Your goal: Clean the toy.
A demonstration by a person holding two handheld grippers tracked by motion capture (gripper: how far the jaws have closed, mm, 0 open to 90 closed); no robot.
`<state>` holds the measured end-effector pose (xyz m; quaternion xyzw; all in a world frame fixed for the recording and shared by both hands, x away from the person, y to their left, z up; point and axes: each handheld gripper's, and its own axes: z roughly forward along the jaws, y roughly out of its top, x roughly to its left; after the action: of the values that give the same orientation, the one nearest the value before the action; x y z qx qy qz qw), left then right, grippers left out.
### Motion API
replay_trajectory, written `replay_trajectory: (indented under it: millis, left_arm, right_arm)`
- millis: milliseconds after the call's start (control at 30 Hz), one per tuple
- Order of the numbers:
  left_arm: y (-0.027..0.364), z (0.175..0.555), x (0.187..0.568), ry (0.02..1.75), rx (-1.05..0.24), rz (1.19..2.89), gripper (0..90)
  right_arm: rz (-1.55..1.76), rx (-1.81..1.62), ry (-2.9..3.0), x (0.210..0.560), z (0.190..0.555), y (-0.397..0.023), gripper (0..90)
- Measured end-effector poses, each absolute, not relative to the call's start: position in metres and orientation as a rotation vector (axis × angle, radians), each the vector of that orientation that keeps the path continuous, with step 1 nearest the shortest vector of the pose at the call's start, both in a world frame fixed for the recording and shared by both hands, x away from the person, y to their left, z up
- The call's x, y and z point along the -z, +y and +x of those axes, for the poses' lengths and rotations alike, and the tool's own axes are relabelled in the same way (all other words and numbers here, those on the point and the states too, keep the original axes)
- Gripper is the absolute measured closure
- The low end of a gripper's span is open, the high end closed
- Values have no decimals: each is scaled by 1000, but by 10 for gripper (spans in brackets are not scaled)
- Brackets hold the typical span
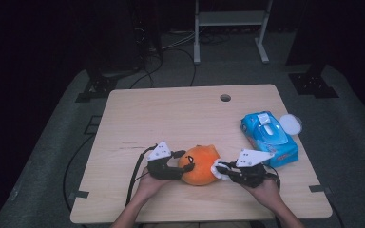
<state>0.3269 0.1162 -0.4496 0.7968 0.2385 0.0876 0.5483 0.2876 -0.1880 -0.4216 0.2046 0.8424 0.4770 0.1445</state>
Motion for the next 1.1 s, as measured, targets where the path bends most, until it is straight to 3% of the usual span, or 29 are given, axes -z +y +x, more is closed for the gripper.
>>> replay_trajectory:
  millis: [333,533,667,900,1100]
  left_arm:
    - [114,325,451,553,-211,1889,348]
    - [116,325,451,543,-203,1889,346]
    - [117,327,447,507,-152,1864,261]
    - [113,326,449,519,-144,1873,386]
    - [116,325,449,509,-156,1889,397]
  right_arm:
    - [429,-1383,2496,424,276,-147,811]
    - [551,-1392,2432,420,286,-177,811]
    - [612,-1388,2425,422,293,-190,811]
    - [471,-1415,2475,422,279,-157,810]
    - [387,-1392,2516,425,274,-137,810]
